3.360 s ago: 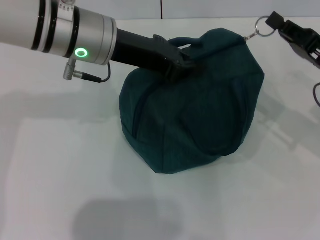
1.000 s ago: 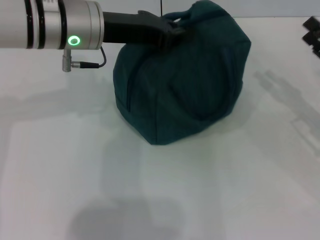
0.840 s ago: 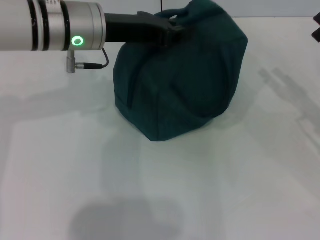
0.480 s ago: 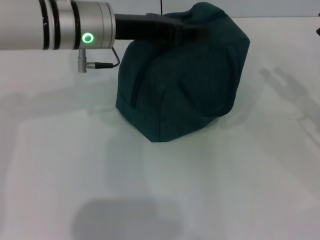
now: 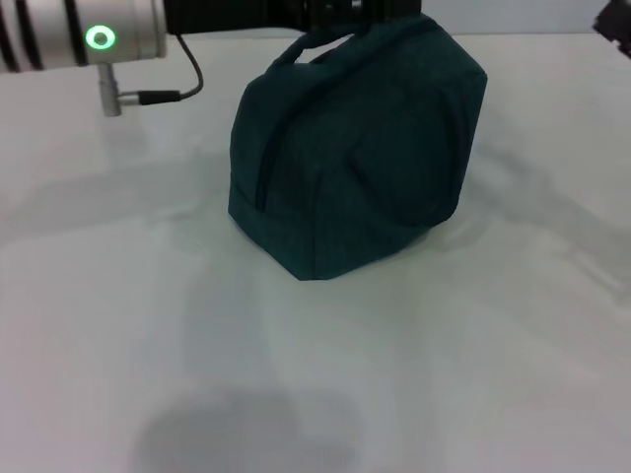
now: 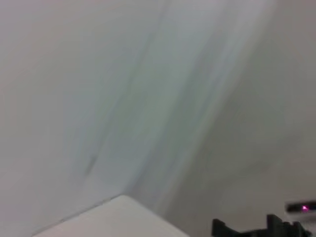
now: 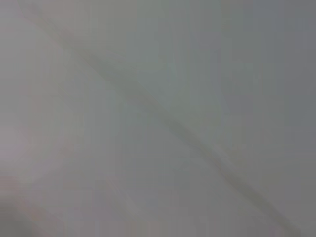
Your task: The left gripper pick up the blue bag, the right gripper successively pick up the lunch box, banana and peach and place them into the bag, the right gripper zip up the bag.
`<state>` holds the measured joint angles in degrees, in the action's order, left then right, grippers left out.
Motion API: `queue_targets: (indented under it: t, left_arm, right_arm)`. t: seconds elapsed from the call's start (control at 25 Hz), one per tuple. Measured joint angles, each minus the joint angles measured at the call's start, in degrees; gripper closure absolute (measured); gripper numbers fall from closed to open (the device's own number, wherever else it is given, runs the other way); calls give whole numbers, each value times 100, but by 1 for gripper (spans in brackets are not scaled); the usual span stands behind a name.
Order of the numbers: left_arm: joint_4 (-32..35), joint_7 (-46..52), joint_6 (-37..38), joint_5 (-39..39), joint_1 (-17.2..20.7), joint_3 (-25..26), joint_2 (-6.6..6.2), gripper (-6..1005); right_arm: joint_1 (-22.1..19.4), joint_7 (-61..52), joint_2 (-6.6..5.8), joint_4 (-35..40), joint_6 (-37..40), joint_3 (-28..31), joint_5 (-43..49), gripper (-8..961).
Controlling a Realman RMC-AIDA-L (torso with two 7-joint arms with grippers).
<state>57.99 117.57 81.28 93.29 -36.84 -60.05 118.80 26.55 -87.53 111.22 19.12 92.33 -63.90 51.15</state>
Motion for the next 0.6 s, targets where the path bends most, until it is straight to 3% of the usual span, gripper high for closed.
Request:
queue_targets:
  t: [0.08, 0.24, 0.6]
  left_arm:
    - [58, -74, 462, -4, 2, 112, -30, 214]
    - [165, -468, 1336, -48, 129, 150, -78, 167]
    - [233, -1682, 2203, -382, 1095, 833, -104, 121]
  right_arm:
    - [1, 305, 13, 289, 329, 1, 320, 188]
    - [3, 997, 108, 872, 912, -1, 1112, 145]
    - [-32, 2021, 351, 1562, 1067, 6, 2660, 116]
